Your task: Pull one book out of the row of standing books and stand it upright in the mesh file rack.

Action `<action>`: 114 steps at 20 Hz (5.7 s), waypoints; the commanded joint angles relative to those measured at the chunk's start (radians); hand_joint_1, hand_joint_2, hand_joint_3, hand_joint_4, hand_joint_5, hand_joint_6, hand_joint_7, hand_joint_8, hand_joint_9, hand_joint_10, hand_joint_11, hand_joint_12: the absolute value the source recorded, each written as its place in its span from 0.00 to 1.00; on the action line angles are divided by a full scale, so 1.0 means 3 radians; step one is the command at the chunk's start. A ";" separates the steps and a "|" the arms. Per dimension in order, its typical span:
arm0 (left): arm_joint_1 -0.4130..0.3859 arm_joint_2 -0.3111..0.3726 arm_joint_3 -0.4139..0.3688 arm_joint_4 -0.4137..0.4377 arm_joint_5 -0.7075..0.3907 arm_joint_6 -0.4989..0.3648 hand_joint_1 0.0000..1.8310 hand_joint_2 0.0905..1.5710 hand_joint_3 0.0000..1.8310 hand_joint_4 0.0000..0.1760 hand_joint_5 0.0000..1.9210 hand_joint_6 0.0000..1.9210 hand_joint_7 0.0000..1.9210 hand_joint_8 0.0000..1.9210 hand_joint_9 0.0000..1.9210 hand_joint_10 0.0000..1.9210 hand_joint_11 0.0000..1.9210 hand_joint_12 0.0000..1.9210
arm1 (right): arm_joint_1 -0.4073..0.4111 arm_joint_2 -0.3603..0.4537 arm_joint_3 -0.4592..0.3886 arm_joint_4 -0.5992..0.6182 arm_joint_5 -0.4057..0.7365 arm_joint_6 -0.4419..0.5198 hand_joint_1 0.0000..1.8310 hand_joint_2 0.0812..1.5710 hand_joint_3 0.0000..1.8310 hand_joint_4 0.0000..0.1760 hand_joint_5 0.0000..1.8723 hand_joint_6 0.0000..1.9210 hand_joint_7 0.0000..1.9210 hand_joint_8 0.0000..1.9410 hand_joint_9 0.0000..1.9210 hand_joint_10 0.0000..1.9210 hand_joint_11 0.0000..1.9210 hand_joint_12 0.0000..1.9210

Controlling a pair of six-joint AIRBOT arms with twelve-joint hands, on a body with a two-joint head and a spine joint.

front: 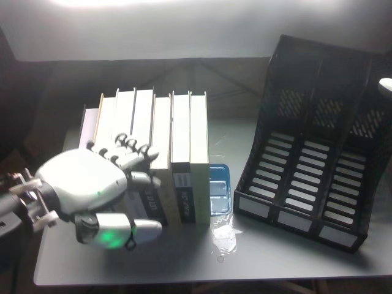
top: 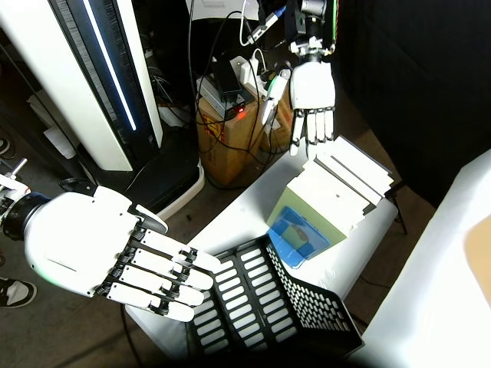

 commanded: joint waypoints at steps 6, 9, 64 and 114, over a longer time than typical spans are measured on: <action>-0.0284 -0.0117 0.0146 -0.0030 -0.0228 0.0171 0.00 0.74 0.00 0.04 0.18 0.00 0.00 0.00 0.00 0.00 0.00 0.00 | 0.0000 0.0007 0.0012 0.0009 0.0401 0.0026 0.39 0.87 0.00 0.00 0.00 0.00 0.00 0.00 0.00 0.00 0.00 0.00; -0.0364 -0.0218 0.0224 -0.0123 -0.0026 0.0376 0.00 0.75 0.00 0.00 0.19 0.01 0.00 0.00 0.00 0.00 0.00 0.00 | 0.0000 0.0005 0.0012 0.0009 0.0402 0.0026 0.38 0.88 0.00 0.00 0.00 0.00 0.00 0.00 0.00 0.00 0.00 0.00; 0.0641 -0.0071 -0.0450 -0.0071 -0.0646 0.0107 0.00 0.78 0.01 0.00 0.30 0.02 0.00 0.00 0.00 0.00 0.00 0.00 | -0.0060 -0.0022 0.0017 0.0085 0.0415 0.0066 0.38 0.88 0.00 0.00 0.00 0.00 0.00 0.00 0.00 0.00 0.00 0.00; 0.1168 0.0468 -0.0383 -0.1514 -0.2360 -0.0256 0.15 0.86 0.00 0.24 0.00 0.00 0.00 0.00 0.00 0.00 0.00 0.00 | 0.1759 -0.0702 0.0431 -0.3221 -0.1578 0.0975 0.46 0.70 0.00 0.00 0.00 0.00 0.00 0.00 0.00 0.00 0.00 0.00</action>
